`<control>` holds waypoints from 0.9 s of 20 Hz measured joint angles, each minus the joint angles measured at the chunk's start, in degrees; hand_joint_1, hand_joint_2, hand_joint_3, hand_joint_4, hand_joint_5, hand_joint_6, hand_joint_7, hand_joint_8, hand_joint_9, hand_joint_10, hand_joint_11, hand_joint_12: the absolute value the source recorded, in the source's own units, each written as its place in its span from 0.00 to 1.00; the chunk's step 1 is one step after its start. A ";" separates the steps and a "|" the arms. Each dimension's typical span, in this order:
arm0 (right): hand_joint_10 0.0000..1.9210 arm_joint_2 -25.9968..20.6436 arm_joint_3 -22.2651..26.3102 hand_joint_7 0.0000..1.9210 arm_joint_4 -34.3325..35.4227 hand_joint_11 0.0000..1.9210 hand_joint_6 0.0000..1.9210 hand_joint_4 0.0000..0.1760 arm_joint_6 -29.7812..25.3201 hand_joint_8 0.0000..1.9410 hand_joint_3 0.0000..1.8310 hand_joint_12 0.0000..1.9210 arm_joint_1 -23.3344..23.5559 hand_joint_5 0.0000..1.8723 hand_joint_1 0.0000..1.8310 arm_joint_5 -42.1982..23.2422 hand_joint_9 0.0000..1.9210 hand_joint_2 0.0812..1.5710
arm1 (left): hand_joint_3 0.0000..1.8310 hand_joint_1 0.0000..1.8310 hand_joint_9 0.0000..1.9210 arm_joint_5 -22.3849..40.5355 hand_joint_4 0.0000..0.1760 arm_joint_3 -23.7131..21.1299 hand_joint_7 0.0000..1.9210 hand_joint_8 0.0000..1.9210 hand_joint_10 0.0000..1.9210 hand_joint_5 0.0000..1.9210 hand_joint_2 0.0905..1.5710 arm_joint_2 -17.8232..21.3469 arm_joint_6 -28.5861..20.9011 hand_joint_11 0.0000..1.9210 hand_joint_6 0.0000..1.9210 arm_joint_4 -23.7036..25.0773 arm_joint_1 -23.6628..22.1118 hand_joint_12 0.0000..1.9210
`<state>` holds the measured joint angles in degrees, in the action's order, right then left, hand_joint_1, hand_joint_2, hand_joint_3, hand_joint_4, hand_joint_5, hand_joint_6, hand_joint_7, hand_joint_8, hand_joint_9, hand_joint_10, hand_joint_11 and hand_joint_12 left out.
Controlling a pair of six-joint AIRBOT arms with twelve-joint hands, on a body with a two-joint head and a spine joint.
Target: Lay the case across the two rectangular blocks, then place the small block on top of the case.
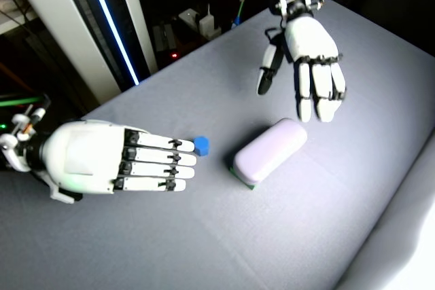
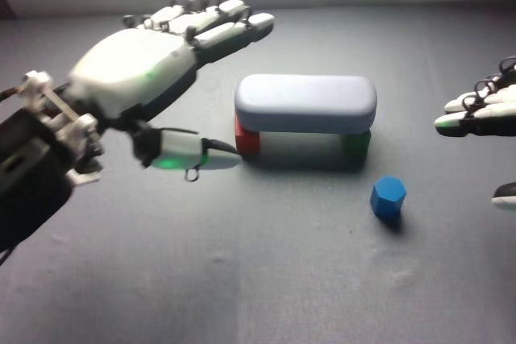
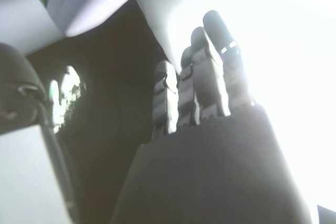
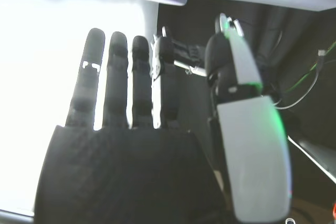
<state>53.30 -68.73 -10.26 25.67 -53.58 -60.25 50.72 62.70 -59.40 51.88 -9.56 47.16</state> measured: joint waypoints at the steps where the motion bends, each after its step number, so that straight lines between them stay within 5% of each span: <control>1: 0.01 0.04 -0.09 0.23 -0.87 0.04 0.00 0.00 -0.02 0.00 0.00 0.56 0.85 0.28 0.55 0.59 0.24 0.66 | 0.00 0.50 0.01 1.51 0.73 -0.98 0.01 0.00 0.01 0.05 0.55 0.96 -0.33 0.00 0.00 0.04 1.31 0.23; 3: 0.00 0.98 -1.20 0.23 -3.08 0.04 0.00 0.00 -0.31 0.00 0.00 0.57 3.23 0.29 0.54 2.38 0.25 0.65 | 0.00 0.45 0.00 5.03 0.81 -3.67 0.00 0.00 0.00 0.02 0.55 3.63 -1.44 0.00 0.01 -0.72 5.53 0.04; 4: 0.00 1.99 -2.16 0.22 -4.48 0.05 0.00 0.11 -1.64 0.00 0.00 0.49 4.24 0.27 0.51 3.89 0.24 0.66 | 0.00 0.49 0.00 7.32 0.77 -5.22 0.00 0.00 0.00 0.00 0.56 5.20 -1.99 0.00 0.00 -1.92 7.87 0.00; 6: 0.00 3.23 -3.43 0.23 -6.60 0.08 0.00 0.17 -3.58 0.00 0.00 0.47 4.90 0.27 0.50 5.70 0.25 0.66 | 0.00 0.47 0.00 11.32 0.74 -7.08 0.00 0.00 0.00 0.00 0.55 7.13 -2.03 0.00 0.00 -3.48 10.93 0.00; 7: 0.01 3.87 -4.09 0.24 -8.07 0.14 0.00 0.04 -4.39 0.00 0.00 0.51 5.70 0.27 0.51 7.21 0.29 0.66 | 0.00 0.43 0.00 13.42 0.82 -7.87 0.00 0.00 0.00 0.00 0.56 7.93 -2.08 0.00 0.00 -4.52 12.46 0.00; 9: 0.00 4.74 -4.70 0.23 -9.90 0.11 0.00 0.14 -4.83 0.00 0.00 0.54 7.43 0.26 0.51 9.27 0.28 0.67 | 0.00 0.43 0.00 16.39 0.84 -8.61 0.00 0.00 0.00 0.00 0.56 8.63 -2.05 0.00 0.00 -5.64 14.05 0.00; 10: 0.00 5.55 -5.22 0.25 -11.56 0.11 0.00 0.00 -5.38 0.00 0.00 0.53 8.61 0.26 0.53 10.12 0.30 0.67 | 0.00 0.45 0.00 17.53 0.98 -9.33 0.00 0.00 0.00 0.00 0.56 9.09 -2.05 0.00 0.00 -5.86 14.84 0.00; 14: 0.00 9.68 -8.61 0.24 -16.46 0.09 0.00 0.00 -8.22 0.00 0.00 0.55 10.80 0.27 0.56 14.86 0.28 0.65 | 0.00 0.47 0.00 18.75 0.85 -9.90 0.00 0.00 0.00 0.00 0.56 8.96 -2.08 0.00 0.00 -6.67 16.68 0.00; 18: 0.00 11.78 -10.12 0.23 -19.06 0.00 0.00 0.00 -8.46 0.00 0.00 0.58 13.27 0.27 0.57 18.38 0.24 0.65 | 0.00 0.46 0.00 19.19 0.83 -9.90 0.00 0.00 0.00 0.00 0.57 8.87 -2.47 0.01 0.00 -7.28 16.70 0.00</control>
<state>65.08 -78.85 -29.32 17.21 -40.32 -41.87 69.91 52.80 -50.52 49.41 -16.84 63.86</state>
